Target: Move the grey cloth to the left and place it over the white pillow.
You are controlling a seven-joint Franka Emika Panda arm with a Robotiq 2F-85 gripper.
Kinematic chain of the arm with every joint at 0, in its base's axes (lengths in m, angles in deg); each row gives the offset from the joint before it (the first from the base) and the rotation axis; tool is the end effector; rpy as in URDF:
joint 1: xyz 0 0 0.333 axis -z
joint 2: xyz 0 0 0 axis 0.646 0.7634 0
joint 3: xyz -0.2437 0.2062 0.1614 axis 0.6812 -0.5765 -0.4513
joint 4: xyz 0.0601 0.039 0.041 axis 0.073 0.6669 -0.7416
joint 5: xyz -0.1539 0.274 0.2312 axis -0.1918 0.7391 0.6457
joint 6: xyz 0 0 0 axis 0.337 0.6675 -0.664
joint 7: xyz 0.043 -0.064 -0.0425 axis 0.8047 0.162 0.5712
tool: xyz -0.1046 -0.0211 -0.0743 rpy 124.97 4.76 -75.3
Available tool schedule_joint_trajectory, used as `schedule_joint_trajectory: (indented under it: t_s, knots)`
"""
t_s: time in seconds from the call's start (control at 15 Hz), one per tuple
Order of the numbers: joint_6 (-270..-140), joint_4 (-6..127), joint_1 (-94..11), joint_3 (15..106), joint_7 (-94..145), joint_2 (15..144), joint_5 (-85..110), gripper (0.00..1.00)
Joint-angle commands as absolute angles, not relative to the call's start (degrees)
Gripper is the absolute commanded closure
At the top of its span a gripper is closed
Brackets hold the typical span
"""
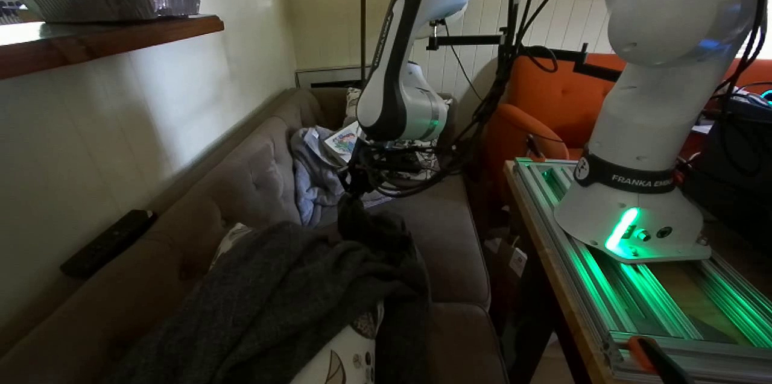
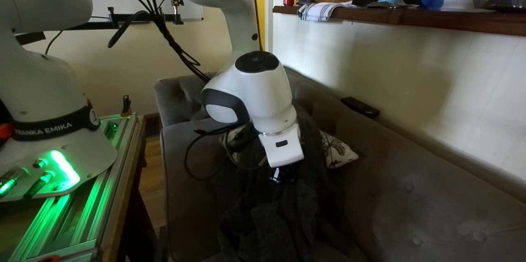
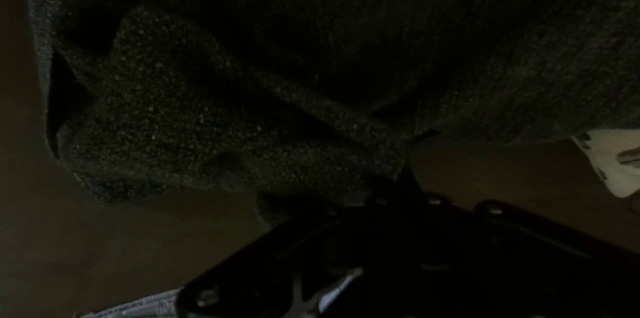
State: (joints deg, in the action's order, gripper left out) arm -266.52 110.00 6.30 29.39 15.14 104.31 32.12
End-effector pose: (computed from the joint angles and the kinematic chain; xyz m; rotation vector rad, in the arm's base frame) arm 0.4542 -0.1720 0.0839 -2.5052 1.4295 -0.3730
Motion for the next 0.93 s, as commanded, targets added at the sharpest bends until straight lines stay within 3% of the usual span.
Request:
schedule_joint_trajectory:
  t_s: [0.0, 0.4, 0.87]
  knots:
    - [-269.0, 116.0, -7.1, 35.0, 11.7, 91.7, 33.9, 0.99]
    - [-270.8, 122.2, -32.4, 42.9, 31.4, 80.3, 59.3, 0.99]
    - [-279.0, 121.6, -61.1, 46.7, 60.1, 79.7, 91.7, 0.99]
